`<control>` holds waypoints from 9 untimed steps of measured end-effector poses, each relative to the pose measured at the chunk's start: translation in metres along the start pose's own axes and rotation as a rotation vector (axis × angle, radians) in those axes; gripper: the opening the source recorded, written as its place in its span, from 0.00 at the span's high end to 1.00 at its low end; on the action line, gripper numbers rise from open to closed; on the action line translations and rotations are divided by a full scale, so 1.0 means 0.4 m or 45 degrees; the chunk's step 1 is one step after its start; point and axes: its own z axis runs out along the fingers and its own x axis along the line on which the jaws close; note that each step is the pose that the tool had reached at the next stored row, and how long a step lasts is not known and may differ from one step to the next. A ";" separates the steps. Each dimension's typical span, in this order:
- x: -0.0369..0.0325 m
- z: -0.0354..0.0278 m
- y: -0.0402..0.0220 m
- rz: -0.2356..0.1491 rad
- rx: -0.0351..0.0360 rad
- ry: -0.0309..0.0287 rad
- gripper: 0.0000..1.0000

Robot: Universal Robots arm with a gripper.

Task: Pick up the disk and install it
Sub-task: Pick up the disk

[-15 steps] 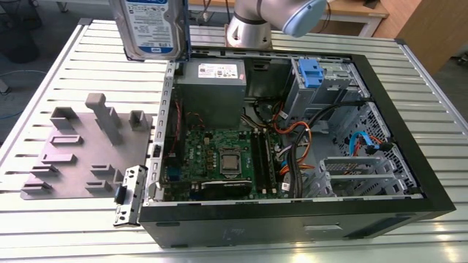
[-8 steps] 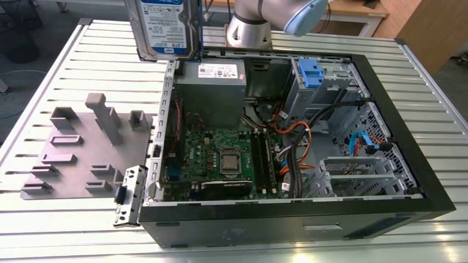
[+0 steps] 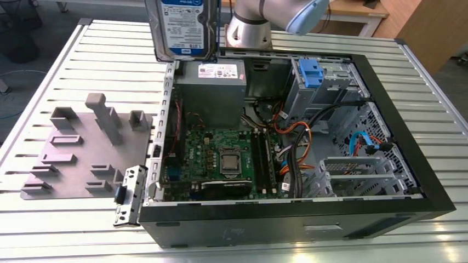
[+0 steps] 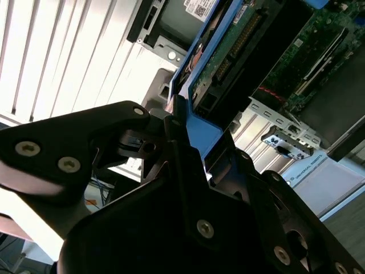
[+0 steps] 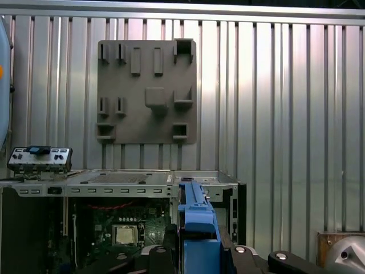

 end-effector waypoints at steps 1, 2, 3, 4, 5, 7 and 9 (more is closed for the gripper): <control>0.000 0.000 -0.008 0.000 0.0001 -0.0001 0.64; 0.000 0.000 -0.017 0.000 0.0001 -0.0001 0.64; 0.000 0.000 -0.025 0.000 0.0001 0.0000 0.64; 0.000 0.000 -0.033 0.000 0.0000 0.0000 0.64; 0.000 -0.001 -0.042 0.000 0.0000 0.0000 0.64; 0.000 -0.001 -0.058 0.000 0.0001 -0.0001 0.64; 0.000 -0.001 -0.073 0.000 0.0000 0.0000 0.64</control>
